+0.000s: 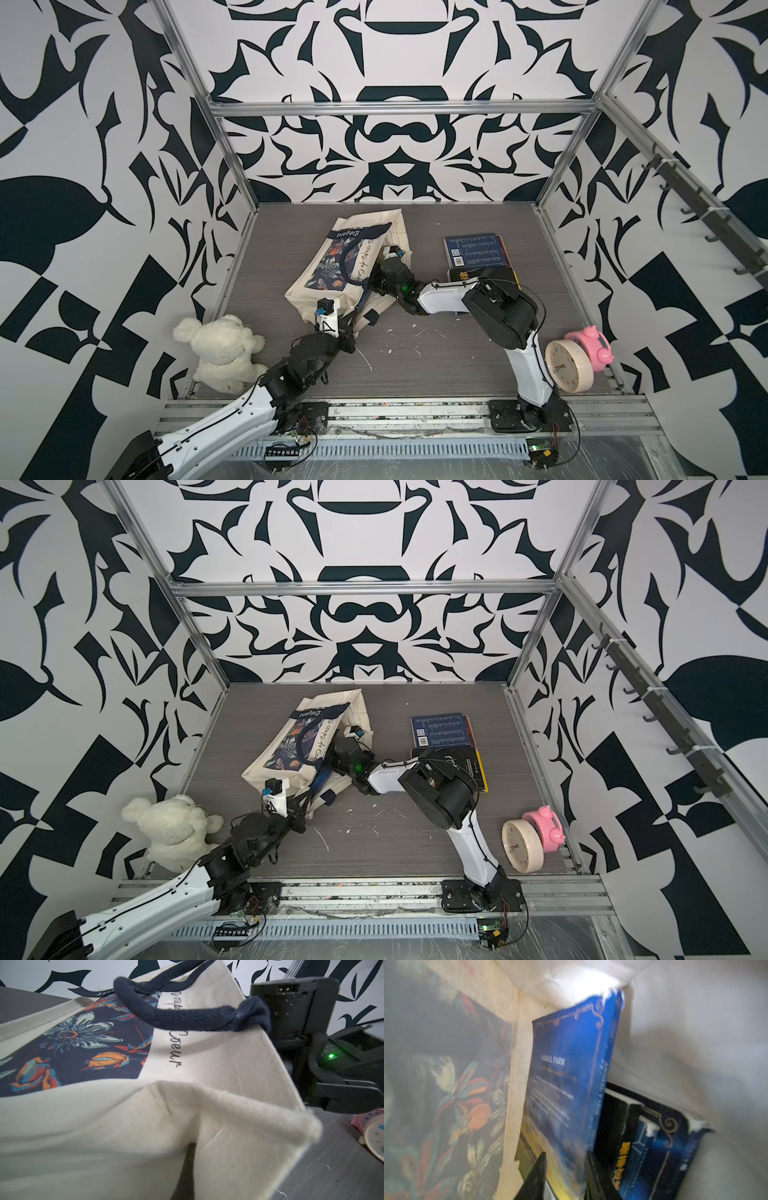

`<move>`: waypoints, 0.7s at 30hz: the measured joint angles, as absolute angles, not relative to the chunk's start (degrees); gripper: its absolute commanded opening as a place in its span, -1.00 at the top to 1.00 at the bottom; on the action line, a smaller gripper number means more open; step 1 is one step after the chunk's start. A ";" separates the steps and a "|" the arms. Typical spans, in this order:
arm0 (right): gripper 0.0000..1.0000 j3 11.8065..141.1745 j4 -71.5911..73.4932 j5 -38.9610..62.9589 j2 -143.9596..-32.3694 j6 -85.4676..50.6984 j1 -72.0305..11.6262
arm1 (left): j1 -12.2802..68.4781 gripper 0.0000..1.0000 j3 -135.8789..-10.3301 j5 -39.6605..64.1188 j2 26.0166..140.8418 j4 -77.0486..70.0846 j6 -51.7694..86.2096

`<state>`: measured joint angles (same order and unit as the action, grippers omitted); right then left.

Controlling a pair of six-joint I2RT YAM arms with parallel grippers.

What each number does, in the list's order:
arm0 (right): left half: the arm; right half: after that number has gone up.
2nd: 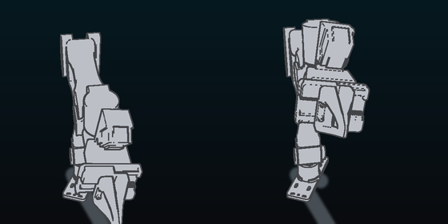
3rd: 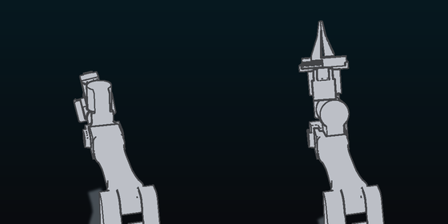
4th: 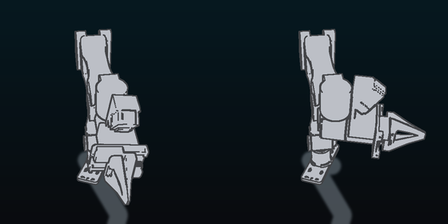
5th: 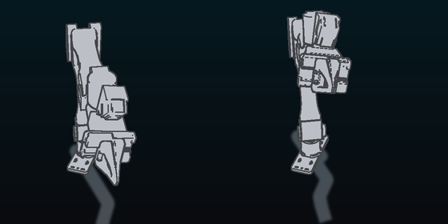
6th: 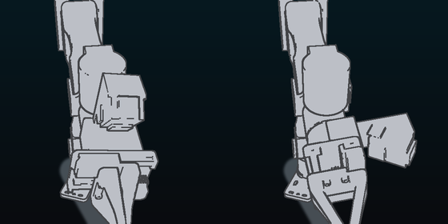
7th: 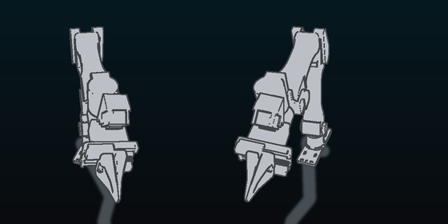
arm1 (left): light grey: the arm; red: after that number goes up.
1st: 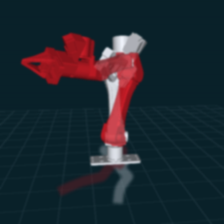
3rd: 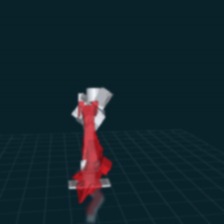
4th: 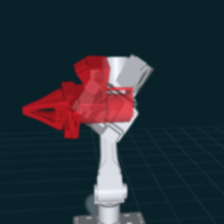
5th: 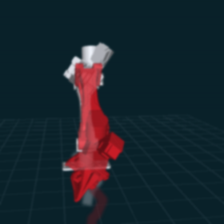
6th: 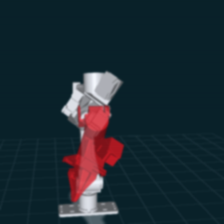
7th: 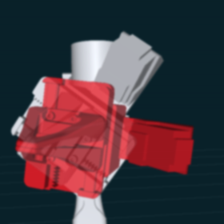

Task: Take out the books from the canvas bag
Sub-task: Pick up the book from the canvas bag.

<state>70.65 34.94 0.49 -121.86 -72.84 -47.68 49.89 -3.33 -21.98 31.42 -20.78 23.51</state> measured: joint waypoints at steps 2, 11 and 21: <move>0.30 70.54 34.74 0.30 -121.14 -72.44 -47.31 | 49.89 1.00 -3.33 -21.65 31.42 -20.80 23.51; 0.27 68.58 33.80 -1.65 -117.93 -69.82 -45.78 | 49.91 1.00 -3.33 -21.54 31.22 -20.78 23.51; 0.22 70.17 33.28 -1.85 -121.58 -68.01 -44.84 | 49.91 1.00 -3.33 -21.30 31.27 -20.78 23.51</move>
<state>70.17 33.28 -1.85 -121.58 -68.01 -44.84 49.91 -3.33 -21.30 31.27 -20.78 23.51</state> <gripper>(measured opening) 0.381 0.051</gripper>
